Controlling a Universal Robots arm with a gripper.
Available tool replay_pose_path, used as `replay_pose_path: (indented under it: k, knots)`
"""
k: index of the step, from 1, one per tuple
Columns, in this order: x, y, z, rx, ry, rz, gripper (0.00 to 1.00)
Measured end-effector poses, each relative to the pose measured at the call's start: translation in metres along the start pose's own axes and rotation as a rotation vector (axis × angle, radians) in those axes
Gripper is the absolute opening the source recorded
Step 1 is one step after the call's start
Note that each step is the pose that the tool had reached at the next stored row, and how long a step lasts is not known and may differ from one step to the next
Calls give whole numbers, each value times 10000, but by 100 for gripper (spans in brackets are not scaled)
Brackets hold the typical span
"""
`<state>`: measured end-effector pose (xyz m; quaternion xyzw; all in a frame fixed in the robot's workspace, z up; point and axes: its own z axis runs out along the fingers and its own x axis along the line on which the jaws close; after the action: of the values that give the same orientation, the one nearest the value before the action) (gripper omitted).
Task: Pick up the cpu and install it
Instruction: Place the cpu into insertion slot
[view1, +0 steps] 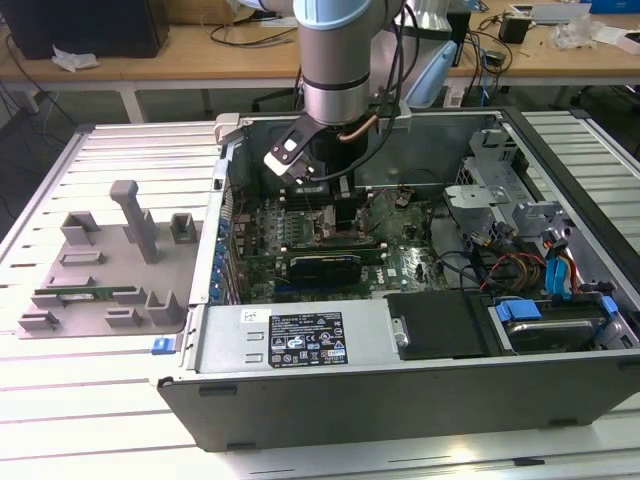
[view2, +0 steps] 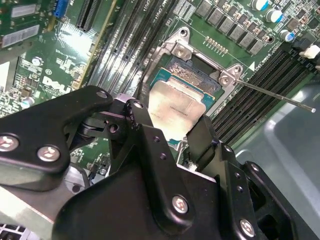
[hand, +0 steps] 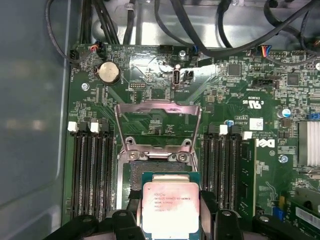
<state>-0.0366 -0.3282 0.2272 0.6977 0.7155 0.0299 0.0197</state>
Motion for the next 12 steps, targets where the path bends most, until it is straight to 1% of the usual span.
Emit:
replay_pose_path:
  k: [3,6,8,11,12]
  knots:
    - [35,-5,16,0,0,0,55]
    - [65,-12,55,-1,1,0,55]
    - [80,-18,84,1,0,0,55]
    - [100,-24,148,9,-3,1,55]
    - [105,-26,167,12,-28,0,55]
